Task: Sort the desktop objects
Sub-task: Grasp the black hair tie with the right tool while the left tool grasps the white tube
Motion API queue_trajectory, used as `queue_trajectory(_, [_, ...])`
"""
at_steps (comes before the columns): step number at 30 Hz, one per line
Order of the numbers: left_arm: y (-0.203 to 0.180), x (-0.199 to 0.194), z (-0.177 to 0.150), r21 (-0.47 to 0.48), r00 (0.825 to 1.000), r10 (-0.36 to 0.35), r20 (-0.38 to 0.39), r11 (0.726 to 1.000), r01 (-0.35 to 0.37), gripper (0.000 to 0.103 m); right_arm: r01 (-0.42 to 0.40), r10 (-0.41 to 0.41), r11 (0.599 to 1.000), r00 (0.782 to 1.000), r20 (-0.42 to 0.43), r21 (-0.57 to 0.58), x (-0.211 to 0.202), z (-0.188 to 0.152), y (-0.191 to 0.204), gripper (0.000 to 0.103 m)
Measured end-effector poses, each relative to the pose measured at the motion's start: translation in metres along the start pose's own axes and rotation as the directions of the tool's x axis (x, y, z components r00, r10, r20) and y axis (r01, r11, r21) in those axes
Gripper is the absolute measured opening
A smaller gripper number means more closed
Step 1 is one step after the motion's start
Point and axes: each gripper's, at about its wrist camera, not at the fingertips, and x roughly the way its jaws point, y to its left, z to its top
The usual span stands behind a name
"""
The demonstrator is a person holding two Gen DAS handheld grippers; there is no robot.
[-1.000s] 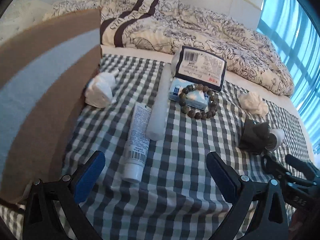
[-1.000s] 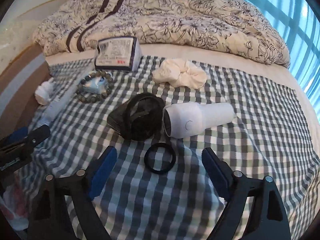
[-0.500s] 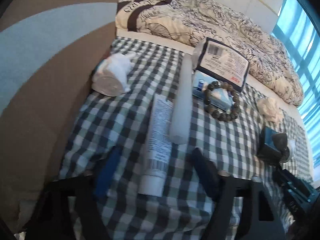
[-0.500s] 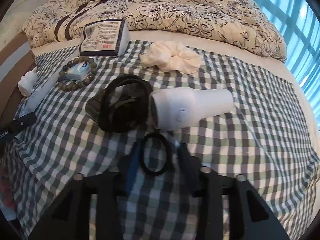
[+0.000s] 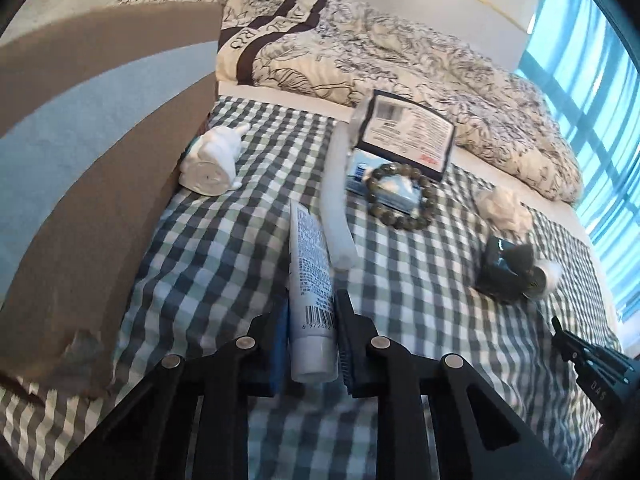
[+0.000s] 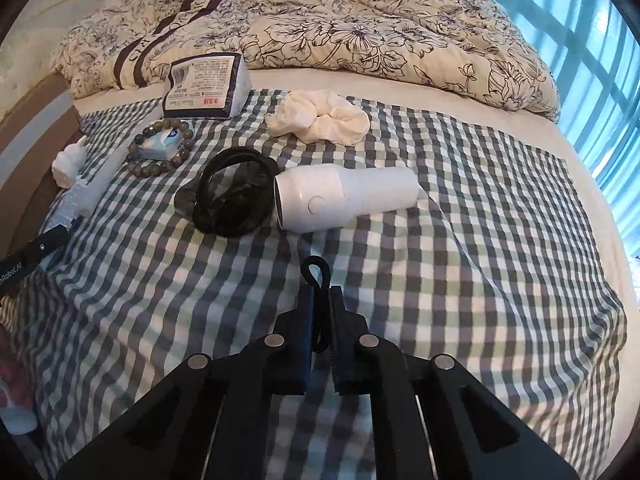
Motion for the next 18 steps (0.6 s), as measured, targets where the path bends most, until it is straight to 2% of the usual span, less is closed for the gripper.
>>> queue_trajectory(8, [-0.015, -0.038, -0.012, 0.041, 0.998, -0.049, 0.04, 0.998, 0.048, 0.021, -0.041, 0.042, 0.999, 0.998, 0.036, -0.008, -0.034, -0.006, -0.002, 0.007])
queue_trajectory(13, [-0.019, -0.042, -0.018, 0.061, 0.996, -0.086, 0.03, 0.995, 0.084, 0.021, -0.056, 0.057, 0.998, 0.997, 0.059, -0.014, -0.053, -0.007, 0.001, 0.007])
queue_trajectory(18, [-0.015, -0.053, -0.019, 0.05, 0.992, -0.111, 0.057, 0.993, 0.108, 0.021, -0.066, 0.068, 0.998, 0.994, 0.082, -0.018, -0.068, -0.009, 0.004, 0.007])
